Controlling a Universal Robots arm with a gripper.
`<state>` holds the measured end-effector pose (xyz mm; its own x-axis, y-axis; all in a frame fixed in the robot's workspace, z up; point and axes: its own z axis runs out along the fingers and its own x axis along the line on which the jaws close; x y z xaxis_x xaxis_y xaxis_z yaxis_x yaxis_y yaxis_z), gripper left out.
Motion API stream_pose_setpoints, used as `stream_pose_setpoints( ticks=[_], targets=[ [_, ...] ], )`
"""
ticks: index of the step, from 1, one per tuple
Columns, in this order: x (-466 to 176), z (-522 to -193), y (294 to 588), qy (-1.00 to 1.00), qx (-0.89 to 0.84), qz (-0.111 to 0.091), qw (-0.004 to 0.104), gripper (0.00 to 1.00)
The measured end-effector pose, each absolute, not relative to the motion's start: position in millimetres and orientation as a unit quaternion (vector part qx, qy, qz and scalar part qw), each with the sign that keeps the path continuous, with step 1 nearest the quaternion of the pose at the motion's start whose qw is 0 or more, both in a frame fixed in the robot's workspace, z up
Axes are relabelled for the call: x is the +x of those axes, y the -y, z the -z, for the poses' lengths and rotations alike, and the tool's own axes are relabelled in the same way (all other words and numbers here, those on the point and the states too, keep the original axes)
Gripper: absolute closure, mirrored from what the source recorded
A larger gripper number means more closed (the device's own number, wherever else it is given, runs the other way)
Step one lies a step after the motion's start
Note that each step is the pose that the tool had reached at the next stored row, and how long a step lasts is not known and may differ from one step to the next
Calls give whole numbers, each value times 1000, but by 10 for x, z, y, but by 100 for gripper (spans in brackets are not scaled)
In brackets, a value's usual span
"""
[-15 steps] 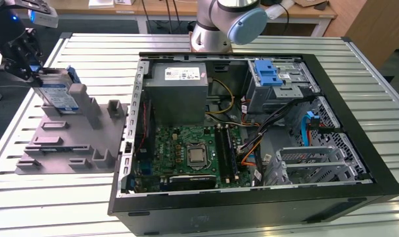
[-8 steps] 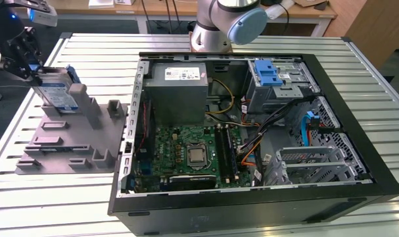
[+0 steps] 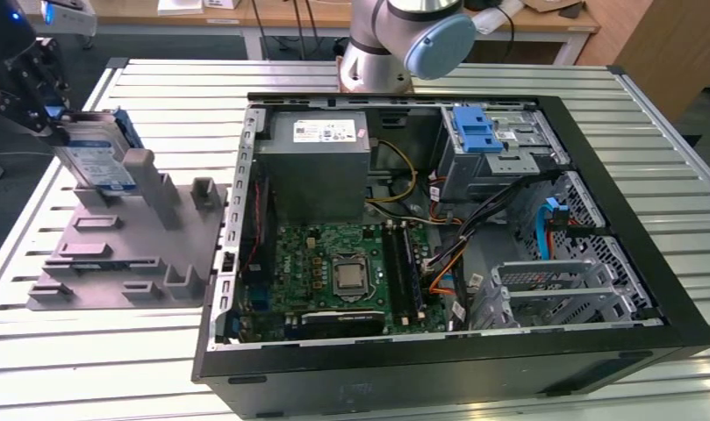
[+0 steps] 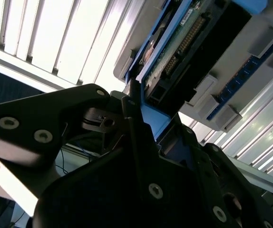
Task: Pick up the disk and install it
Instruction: 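Pick up the disk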
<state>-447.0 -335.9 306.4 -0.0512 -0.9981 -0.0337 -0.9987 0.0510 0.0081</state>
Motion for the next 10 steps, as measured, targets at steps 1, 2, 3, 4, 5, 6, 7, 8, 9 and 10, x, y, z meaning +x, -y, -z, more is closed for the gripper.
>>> stream_pose_setpoints(
  ticks=[1,2,3,4,5,6,7,8,9,10],
  targets=[
    [-4470,-3089,3359,-725,-689,-14,9,64],
    [-4470,-3118,3359,-725,-689,-14,9,64],
    [-4470,-3149,3359,-725,-689,-14,9,64],
    [-4470,-3182,3359,-725,-689,-14,9,64],
    [-4470,-3214,3359,-725,-689,-14,8,64],
    [-4470,-3245,3359,-725,-689,-13,8,64],
    [-4470,-3272,3358,-725,-689,-13,8,64],
    [-4470,-3300,3358,-725,-689,-13,8,64],
    [-4470,-3329,3358,-725,-689,-13,8,64],
    [-4470,-3359,3358,-725,-689,-13,8,64]
  ],
)
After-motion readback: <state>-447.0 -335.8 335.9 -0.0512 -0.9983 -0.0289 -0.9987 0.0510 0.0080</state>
